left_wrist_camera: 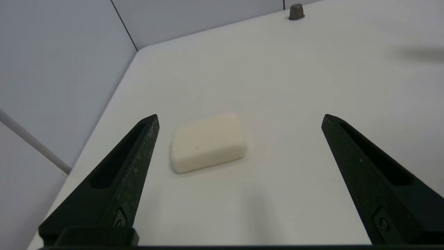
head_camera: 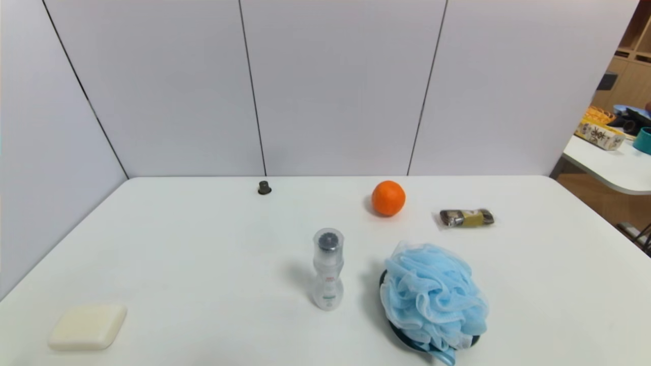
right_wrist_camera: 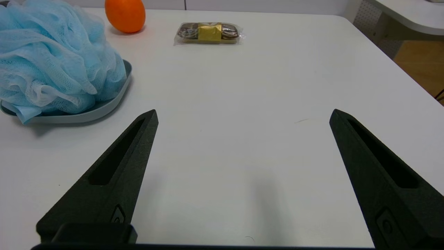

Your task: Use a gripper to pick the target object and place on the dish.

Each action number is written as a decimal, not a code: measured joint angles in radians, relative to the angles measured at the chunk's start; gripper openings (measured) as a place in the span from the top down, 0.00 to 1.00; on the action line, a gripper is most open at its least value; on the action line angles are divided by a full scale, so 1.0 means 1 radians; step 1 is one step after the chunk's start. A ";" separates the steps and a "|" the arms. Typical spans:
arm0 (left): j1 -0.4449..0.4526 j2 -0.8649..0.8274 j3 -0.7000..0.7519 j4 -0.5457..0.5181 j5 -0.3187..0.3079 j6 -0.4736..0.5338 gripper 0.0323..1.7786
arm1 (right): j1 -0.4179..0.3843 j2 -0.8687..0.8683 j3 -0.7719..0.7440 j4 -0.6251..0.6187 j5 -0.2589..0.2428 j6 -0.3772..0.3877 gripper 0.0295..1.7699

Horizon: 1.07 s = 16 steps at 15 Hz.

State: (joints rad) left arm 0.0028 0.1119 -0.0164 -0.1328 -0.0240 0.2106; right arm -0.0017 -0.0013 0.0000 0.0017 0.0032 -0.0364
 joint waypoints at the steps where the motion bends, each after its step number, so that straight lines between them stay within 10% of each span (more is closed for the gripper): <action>1: 0.000 -0.039 0.007 0.072 -0.001 -0.025 0.05 | 0.000 0.000 0.000 0.000 0.000 0.000 0.03; 16: -0.001 -0.115 0.016 0.131 0.024 -0.208 0.05 | 0.000 0.000 0.000 0.000 0.000 0.000 0.03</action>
State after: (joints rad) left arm 0.0013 -0.0028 0.0000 -0.0013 0.0000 0.0023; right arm -0.0017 -0.0013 0.0000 0.0017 0.0032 -0.0368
